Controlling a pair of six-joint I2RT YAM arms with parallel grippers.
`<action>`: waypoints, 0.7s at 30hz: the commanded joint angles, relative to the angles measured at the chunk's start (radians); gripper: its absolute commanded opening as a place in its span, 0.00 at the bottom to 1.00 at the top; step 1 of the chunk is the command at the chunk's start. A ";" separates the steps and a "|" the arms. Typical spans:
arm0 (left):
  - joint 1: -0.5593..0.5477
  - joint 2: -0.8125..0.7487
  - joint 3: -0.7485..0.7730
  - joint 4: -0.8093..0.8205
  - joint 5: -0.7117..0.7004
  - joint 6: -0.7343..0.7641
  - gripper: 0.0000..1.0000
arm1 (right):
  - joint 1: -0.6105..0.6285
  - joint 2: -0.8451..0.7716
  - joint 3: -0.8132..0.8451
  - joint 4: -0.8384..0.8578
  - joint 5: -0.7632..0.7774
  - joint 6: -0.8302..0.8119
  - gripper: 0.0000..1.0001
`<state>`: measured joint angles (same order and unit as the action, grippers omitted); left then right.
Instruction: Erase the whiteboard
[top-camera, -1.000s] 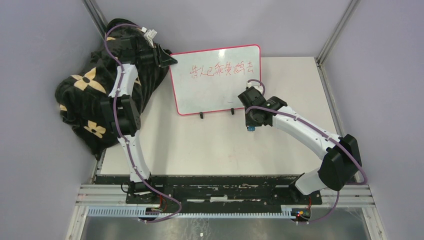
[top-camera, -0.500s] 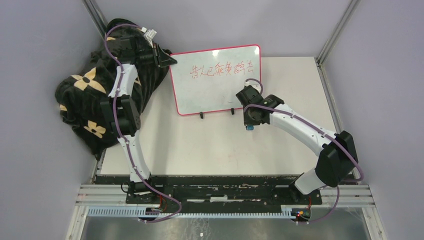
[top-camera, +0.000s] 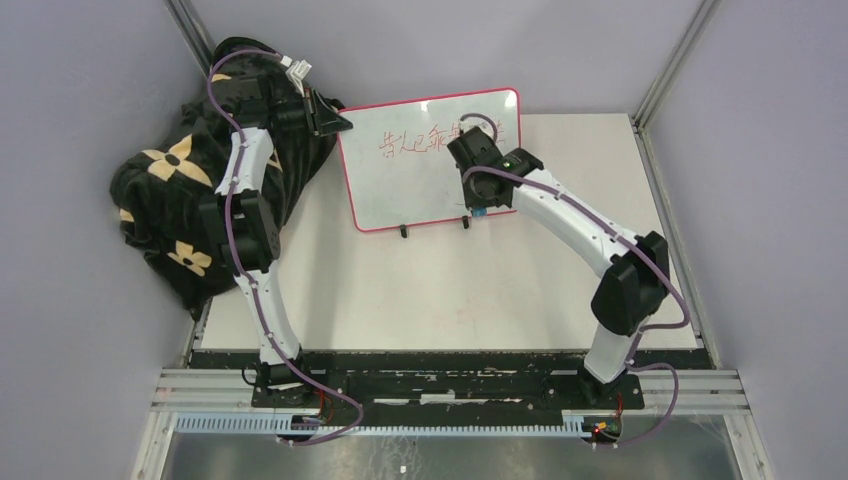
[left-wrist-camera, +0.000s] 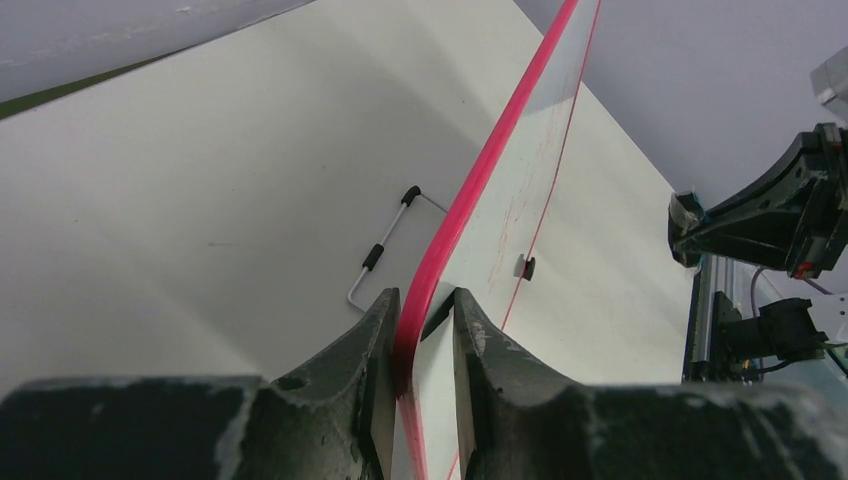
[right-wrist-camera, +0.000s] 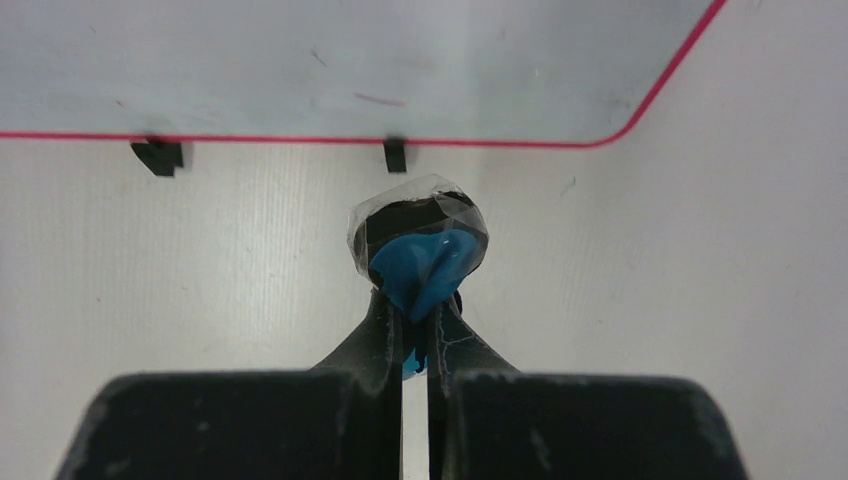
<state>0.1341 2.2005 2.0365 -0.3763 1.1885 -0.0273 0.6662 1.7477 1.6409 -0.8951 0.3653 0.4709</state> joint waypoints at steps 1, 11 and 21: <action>0.008 0.005 0.020 -0.047 -0.027 0.065 0.03 | -0.014 0.106 0.223 0.007 0.028 -0.090 0.01; 0.008 -0.004 0.025 -0.047 -0.033 0.059 0.03 | -0.001 0.308 0.547 0.134 -0.056 -0.123 0.01; 0.002 -0.026 0.014 -0.048 -0.055 0.049 0.03 | 0.107 0.359 0.448 0.512 0.005 -0.218 0.01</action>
<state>0.1364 2.2005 2.0365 -0.3920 1.1809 -0.0154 0.7185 2.0636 2.0453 -0.5663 0.3340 0.3134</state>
